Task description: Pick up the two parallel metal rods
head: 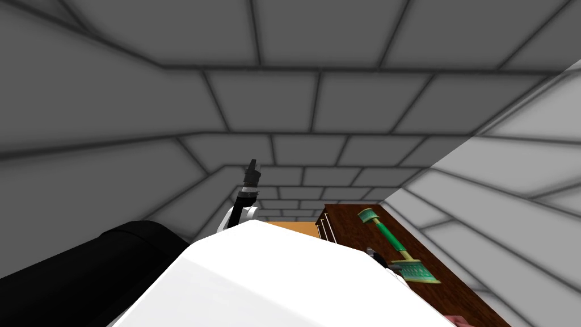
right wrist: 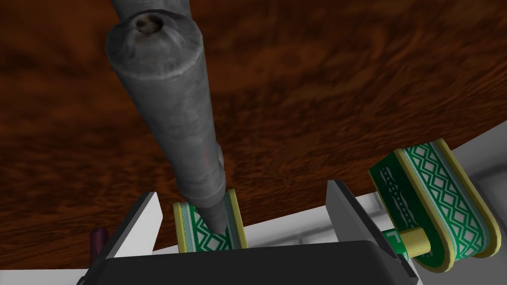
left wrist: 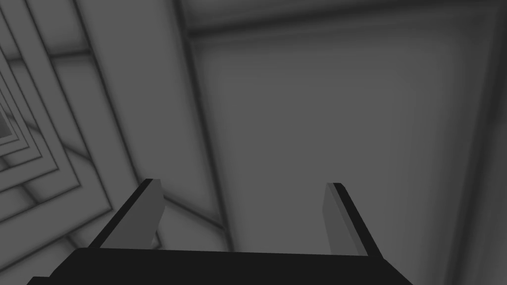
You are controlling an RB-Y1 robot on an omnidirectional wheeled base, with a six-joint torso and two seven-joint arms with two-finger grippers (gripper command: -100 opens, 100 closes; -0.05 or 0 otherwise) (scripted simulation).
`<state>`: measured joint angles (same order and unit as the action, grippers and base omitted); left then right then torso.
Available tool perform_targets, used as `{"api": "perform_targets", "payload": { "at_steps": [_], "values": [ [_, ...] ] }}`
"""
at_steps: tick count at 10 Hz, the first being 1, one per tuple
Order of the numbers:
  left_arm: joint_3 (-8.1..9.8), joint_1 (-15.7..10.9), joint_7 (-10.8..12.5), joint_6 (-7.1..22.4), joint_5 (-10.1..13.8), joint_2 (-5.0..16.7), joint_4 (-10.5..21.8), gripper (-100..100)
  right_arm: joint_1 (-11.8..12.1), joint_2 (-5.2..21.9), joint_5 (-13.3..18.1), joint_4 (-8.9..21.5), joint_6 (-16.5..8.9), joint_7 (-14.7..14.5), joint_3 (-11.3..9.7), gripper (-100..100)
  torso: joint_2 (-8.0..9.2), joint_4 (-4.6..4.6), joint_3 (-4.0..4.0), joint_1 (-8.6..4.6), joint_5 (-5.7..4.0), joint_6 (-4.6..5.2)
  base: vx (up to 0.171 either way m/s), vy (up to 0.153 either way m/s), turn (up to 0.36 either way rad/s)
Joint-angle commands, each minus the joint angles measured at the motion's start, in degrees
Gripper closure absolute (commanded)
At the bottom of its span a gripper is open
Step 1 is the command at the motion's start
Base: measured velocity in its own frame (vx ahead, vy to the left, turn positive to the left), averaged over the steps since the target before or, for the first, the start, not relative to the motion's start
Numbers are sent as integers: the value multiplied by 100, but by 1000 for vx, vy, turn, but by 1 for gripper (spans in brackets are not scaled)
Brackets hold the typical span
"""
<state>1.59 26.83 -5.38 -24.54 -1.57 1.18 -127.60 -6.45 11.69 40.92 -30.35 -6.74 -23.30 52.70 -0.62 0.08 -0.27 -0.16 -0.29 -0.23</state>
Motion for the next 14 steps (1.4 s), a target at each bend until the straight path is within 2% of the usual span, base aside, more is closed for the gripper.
{"api": "perform_targets", "payload": {
  "at_steps": [1,2,3,5,6,9,10,11,14],
  "values": [
    [0,0,0,0,0,0,0,0,26,-3,-47,-22,6,-286,286,-100,0,0,0,0,0,0,0,0,0],
    [0,0,0,0,0,0,0,0,26,-3,-47,-22,6,-287,404,-100,1,0,1,1,0,0,0,0,0],
    [0,0,0,0,0,0,0,0,26,-3,-167,-22,6,-287,227,-100,3,1,2,3,1,1,0,0,0],
    [0,0,0,0,0,0,0,0,26,-3,-47,-22,6,-287,470,-100,1,0,1,3,1,-1,0,0,0],
    [0,0,0,0,0,0,0,0,22,-124,-231,-22,279,-582,661,-100,1,0,1,2,0,-1,-20,31,259],
    [0,0,0,0,0,0,0,0,22,-124,-231,-22,341,-1029,1275,-100,5,1,3,4,2,1,-7,8,43],
    [0,0,0,0,0,0,0,0,22,-124,-231,-22,341,-1209,1541,-100,3,1,2,3,1,0,0,0,0],
    [0,0,0,0,0,0,0,0,17,-245,-378,-22,675,-1406,1870,-100,2,1,1,1,1,0,-17,24,294],
    [0,0,0,0,0,0,0,0,17,-245,-415,-22,675,-1841,2209,-100,2,1,1,1,1,1,0,0,35]
  ]
}}
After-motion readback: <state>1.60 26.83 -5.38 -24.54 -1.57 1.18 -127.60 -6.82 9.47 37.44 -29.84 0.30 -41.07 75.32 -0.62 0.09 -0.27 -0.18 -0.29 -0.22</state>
